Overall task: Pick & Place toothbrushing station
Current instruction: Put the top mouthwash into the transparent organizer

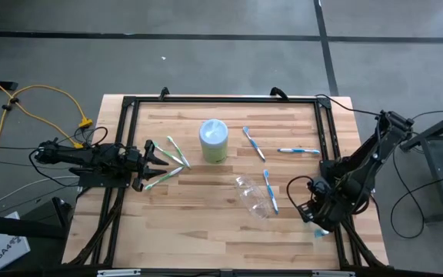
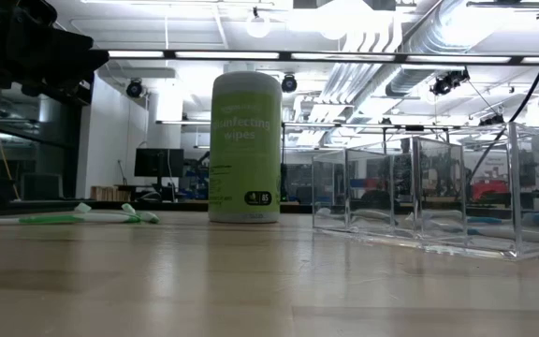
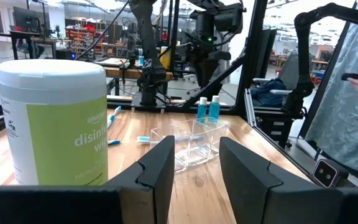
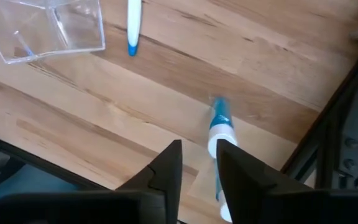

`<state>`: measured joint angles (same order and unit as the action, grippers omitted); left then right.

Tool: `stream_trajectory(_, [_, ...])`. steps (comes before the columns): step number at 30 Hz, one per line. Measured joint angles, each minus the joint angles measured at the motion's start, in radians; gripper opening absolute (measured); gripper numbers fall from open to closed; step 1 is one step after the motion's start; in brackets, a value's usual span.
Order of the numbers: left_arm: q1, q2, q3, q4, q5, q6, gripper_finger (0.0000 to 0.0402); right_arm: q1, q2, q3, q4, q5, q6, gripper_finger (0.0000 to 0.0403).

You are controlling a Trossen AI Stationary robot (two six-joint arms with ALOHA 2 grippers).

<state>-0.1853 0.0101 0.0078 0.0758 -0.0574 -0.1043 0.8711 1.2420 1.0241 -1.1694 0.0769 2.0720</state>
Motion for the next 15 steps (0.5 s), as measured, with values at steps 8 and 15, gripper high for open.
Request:
stream_trajectory(8, [0.0,0.0,0.0,0.0,0.0,0.0,0.0124,0.01,0.024,0.0,0.041,-0.027,0.0,0.0094])
stream_trajectory(15, [0.0,0.0,0.0,0.0,0.0,0.0,0.0124,0.035,0.031,0.0,0.062,-0.03,0.024,0.0094])
